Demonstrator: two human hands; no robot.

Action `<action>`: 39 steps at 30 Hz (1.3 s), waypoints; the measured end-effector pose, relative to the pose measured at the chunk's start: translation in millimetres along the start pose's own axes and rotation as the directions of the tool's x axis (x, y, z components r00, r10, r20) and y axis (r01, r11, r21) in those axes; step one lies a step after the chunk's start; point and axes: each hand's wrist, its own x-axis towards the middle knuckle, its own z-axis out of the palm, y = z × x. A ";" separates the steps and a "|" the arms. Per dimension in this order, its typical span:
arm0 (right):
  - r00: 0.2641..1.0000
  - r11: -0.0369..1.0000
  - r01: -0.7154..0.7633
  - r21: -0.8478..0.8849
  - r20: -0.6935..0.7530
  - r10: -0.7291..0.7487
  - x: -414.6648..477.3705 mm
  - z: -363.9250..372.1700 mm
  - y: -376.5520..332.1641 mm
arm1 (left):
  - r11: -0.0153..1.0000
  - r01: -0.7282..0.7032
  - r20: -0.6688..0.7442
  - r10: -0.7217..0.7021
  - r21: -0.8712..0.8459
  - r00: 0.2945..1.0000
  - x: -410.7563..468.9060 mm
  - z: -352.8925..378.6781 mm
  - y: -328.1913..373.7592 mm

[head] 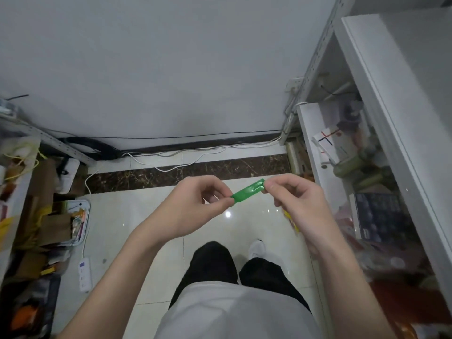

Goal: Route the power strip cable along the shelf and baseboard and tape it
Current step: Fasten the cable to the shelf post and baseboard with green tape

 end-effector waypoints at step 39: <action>0.883 0.876 -0.411 0.254 -0.127 0.451 557.3 -1.4 371.4 | 0.991 0.131 0.029 -0.130 -0.024 0.991 597.1 112.4 -338.7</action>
